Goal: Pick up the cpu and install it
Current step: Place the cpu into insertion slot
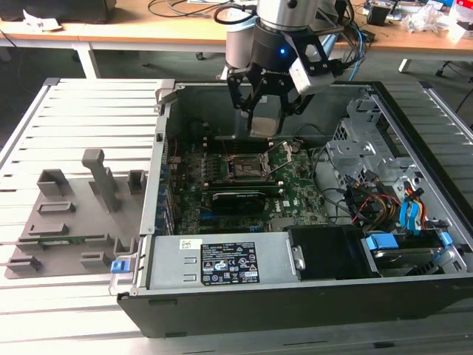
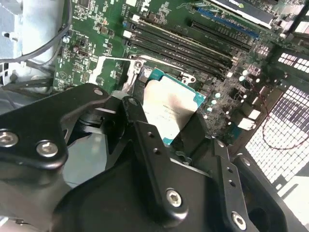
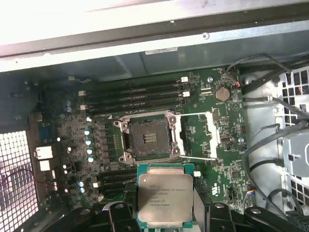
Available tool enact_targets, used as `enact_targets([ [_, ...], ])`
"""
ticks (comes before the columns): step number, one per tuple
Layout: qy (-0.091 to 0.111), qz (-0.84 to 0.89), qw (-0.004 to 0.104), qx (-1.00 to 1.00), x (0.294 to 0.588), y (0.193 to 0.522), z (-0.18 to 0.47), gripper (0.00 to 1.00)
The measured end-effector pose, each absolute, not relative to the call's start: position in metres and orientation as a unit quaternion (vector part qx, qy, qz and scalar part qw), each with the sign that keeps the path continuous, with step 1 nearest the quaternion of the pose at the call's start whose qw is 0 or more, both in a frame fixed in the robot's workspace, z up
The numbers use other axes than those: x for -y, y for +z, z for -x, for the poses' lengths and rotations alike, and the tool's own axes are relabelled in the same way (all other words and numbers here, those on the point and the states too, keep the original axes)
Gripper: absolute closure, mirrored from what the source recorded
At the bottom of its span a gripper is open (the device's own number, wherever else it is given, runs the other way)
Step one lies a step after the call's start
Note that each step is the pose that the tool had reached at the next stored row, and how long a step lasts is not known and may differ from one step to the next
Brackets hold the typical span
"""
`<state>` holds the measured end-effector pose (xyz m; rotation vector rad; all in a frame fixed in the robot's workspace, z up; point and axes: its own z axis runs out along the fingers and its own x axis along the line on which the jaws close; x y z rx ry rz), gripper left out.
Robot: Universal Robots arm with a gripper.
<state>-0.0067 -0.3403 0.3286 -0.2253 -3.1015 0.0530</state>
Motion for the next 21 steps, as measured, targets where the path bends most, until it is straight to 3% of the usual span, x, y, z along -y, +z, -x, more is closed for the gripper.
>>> enact_targets([
  [21, 0.021, 0.182, 0.017, 0.983, 0.3403, 0.3281, 0.0067, 0.45],
])
